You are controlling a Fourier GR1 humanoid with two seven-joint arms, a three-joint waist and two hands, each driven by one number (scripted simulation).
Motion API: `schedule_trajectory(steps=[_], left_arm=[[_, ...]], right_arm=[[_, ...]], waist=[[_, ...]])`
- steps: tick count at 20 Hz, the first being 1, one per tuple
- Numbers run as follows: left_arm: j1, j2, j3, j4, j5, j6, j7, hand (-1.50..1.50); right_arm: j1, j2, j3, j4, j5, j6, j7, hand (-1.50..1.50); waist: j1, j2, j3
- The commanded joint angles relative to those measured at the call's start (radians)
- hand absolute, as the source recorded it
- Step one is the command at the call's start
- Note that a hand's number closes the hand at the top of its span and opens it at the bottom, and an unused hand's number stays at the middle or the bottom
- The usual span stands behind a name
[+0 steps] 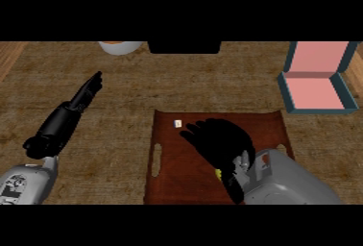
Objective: Pick the pear from the tray and place it in the cardboard box
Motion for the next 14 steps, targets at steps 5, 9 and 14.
schedule_trajectory(steps=[5,9,14], left_arm=[[0.032,-0.025,0.028,0.005,-0.049,-0.025,-0.047,0.00],[0.098,-0.039,0.028,-0.136,-0.045,-0.036,0.047,0.00],[0.019,-0.056,0.074,-0.049,-0.061,-0.064,0.040,0.00]], right_arm=[[0.090,-0.024,0.045,0.048,0.210,-0.016,-0.124,-1.50],[0.100,0.040,0.039,0.093,0.274,-0.012,-0.130,-1.50],[0.139,0.000,-0.004,0.124,0.338,-0.037,-0.298,-1.50]], waist=[[-0.001,0.001,0.000],[0.005,0.000,0.000],[0.000,0.001,0.000]])
